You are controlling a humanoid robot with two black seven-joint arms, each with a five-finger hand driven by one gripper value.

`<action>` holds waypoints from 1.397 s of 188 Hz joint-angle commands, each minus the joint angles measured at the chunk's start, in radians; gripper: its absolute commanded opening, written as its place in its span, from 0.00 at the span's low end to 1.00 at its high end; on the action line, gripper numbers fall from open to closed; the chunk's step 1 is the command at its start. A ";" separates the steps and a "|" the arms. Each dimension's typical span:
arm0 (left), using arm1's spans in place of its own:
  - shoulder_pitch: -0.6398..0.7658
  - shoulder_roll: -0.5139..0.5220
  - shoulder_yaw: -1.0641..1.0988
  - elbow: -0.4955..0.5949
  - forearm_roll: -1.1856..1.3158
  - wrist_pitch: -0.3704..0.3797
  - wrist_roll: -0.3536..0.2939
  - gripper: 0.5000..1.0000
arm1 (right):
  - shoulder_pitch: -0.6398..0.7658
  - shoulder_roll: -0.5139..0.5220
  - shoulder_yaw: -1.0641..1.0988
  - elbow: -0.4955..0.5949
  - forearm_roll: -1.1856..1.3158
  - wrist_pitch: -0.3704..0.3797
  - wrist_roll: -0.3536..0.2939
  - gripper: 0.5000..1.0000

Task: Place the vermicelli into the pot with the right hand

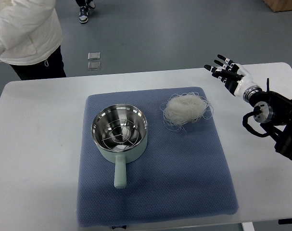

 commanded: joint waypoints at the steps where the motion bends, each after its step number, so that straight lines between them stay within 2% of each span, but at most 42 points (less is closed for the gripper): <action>1: 0.000 0.000 0.000 0.000 0.000 0.000 0.000 1.00 | 0.000 0.000 0.000 0.000 0.000 -0.001 0.000 0.84; 103: 0.000 0.000 0.000 0.001 0.000 0.000 0.000 1.00 | 0.003 -0.003 -0.004 0.000 -0.003 0.002 0.000 0.84; 156: 0.000 0.000 0.001 0.003 0.000 0.000 0.000 1.00 | 0.014 -0.002 -0.006 0.003 -0.134 0.006 0.000 0.84; 228: 0.000 0.000 0.001 0.004 0.000 0.000 0.000 1.00 | 0.063 -0.029 -0.018 0.015 -0.477 0.147 0.018 0.84; 248: 0.000 0.000 0.001 0.004 0.000 0.002 0.000 1.00 | 0.098 -0.046 -0.029 0.015 -0.608 0.213 0.025 0.84; 263: 0.000 0.000 0.001 0.004 0.000 0.003 0.000 1.00 | 0.138 -0.066 -0.078 0.018 -0.723 0.273 0.054 0.84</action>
